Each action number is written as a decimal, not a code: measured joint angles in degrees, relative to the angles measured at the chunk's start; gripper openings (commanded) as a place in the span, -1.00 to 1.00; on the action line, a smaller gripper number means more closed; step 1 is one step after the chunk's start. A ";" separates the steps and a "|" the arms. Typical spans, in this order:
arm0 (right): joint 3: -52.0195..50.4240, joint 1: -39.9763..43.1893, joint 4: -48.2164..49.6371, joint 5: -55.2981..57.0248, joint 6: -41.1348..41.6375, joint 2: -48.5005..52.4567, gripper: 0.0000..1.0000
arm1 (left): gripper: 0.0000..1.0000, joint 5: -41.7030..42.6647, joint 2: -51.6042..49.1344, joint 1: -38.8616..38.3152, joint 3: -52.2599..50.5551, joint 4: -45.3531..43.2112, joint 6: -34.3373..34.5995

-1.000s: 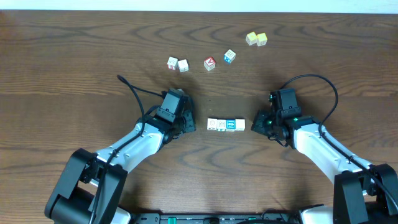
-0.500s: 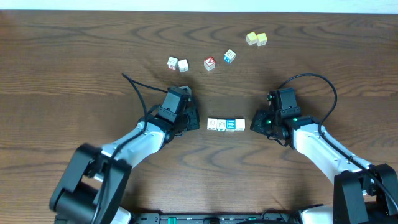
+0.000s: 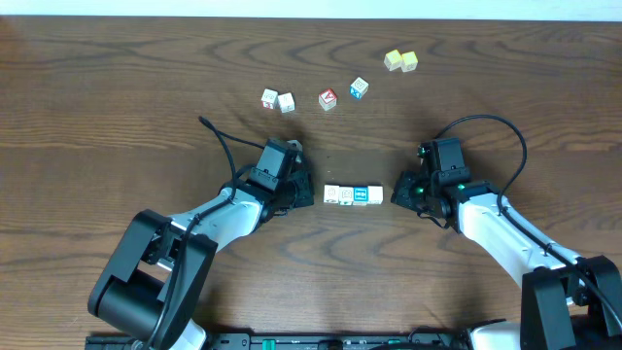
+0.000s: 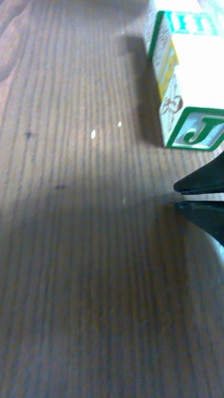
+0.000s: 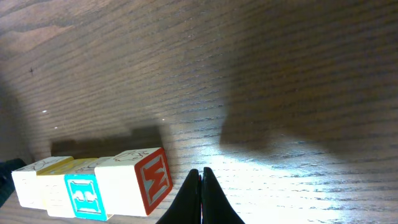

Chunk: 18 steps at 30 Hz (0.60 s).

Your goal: Lift 4 blocks

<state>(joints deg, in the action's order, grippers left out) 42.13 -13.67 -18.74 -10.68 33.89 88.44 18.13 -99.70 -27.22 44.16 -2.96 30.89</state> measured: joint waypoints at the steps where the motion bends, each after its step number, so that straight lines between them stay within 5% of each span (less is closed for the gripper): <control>1: 0.00 0.00 0.00 0.02 0.00 0.00 -0.97 | -0.85 0.61 0.00 -0.02 0.00 0.04 -0.44; 18: 0.00 -0.07 0.00 0.22 0.00 0.00 -0.98 | -0.85 -1.11 3.91 -0.02 -0.07 6.34 -1.46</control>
<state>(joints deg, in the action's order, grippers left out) 42.13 -13.74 -18.74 -10.46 33.89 88.44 17.02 -95.79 -27.24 44.10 3.38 29.43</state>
